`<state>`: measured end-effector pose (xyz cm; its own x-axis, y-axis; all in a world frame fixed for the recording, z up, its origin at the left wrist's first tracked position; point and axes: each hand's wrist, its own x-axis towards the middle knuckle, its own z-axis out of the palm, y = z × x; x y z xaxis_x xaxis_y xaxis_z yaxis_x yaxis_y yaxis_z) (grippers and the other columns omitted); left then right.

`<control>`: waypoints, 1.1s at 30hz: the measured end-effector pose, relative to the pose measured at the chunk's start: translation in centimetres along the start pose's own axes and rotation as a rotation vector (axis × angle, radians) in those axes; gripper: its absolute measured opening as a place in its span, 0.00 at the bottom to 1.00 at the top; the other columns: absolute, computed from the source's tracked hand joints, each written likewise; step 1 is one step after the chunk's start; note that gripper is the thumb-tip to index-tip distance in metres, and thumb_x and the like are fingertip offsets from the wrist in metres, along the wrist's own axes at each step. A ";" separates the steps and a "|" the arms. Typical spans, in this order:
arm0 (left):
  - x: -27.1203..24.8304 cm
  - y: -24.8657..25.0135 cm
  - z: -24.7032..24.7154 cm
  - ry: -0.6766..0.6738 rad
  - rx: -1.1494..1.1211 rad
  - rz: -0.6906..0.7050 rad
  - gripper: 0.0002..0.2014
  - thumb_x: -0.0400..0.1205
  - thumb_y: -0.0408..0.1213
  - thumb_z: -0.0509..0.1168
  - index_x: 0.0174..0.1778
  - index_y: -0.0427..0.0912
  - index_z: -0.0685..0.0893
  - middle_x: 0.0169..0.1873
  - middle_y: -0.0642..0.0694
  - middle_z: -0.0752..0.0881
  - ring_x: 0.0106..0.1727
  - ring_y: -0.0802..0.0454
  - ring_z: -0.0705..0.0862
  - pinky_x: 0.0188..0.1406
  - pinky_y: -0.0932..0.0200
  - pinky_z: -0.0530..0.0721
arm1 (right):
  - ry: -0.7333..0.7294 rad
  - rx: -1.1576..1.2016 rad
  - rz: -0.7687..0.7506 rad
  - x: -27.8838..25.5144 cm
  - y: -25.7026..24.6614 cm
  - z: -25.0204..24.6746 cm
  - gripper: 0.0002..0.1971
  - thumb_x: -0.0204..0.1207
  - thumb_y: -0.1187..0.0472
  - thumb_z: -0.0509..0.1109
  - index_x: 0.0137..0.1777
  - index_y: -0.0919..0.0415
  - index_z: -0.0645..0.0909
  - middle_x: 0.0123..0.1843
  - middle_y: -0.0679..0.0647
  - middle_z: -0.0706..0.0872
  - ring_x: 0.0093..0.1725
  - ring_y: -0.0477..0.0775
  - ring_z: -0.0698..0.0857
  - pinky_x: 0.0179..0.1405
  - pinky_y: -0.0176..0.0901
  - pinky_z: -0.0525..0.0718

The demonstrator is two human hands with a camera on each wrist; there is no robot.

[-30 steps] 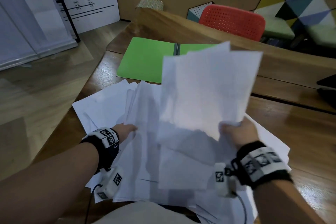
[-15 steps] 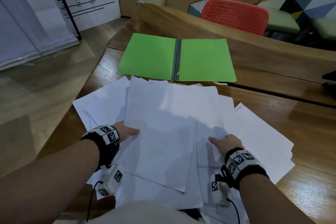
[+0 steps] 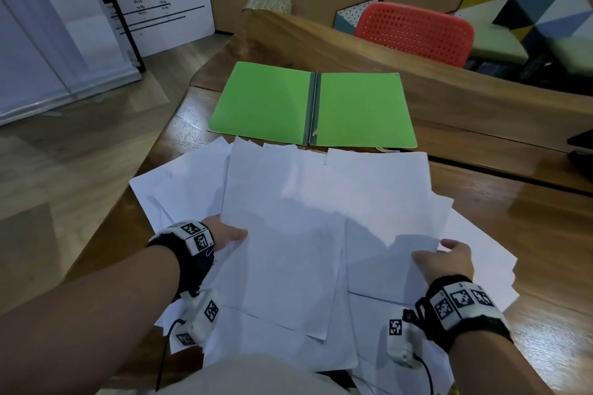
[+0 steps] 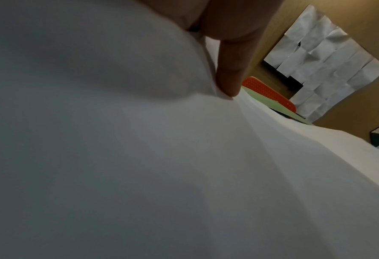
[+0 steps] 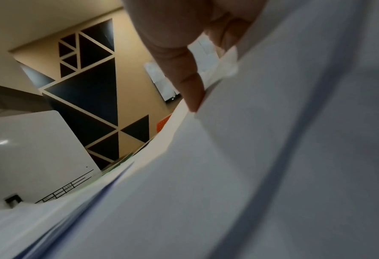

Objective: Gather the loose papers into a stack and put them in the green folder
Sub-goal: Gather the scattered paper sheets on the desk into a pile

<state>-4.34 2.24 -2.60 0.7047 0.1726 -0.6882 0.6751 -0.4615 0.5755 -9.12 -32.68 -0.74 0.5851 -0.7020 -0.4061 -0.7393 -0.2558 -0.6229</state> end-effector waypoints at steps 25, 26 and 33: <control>-0.4 0.6 0.1 0.022 -0.081 -0.068 0.26 0.78 0.41 0.67 0.71 0.33 0.74 0.72 0.32 0.74 0.72 0.34 0.74 0.73 0.46 0.71 | -0.066 0.108 -0.340 -4.6 -5.5 -0.1 0.09 0.73 0.68 0.69 0.52 0.68 0.83 0.44 0.60 0.83 0.47 0.58 0.83 0.32 0.36 0.76; -0.5 0.6 0.1 0.011 -0.121 -0.080 0.30 0.78 0.47 0.66 0.73 0.35 0.72 0.75 0.33 0.71 0.74 0.35 0.71 0.76 0.44 0.68 | -0.139 0.041 -0.336 -5.0 -4.8 1.2 0.10 0.72 0.70 0.68 0.53 0.68 0.82 0.47 0.62 0.84 0.48 0.60 0.83 0.39 0.39 0.74; 2.4 -1.8 0.1 -0.020 -0.057 0.015 0.46 0.51 0.55 0.80 0.65 0.37 0.81 0.65 0.36 0.84 0.65 0.38 0.82 0.71 0.42 0.76 | -0.501 -0.213 -0.375 -5.9 -0.5 6.1 0.12 0.80 0.59 0.63 0.60 0.61 0.79 0.56 0.57 0.85 0.57 0.60 0.84 0.54 0.48 0.83</control>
<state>-3.90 3.44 -5.30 0.7108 0.1481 -0.6877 0.6762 -0.4134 0.6098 -10.13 -24.36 -2.09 0.8621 -0.1581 -0.4814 -0.4746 -0.5845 -0.6581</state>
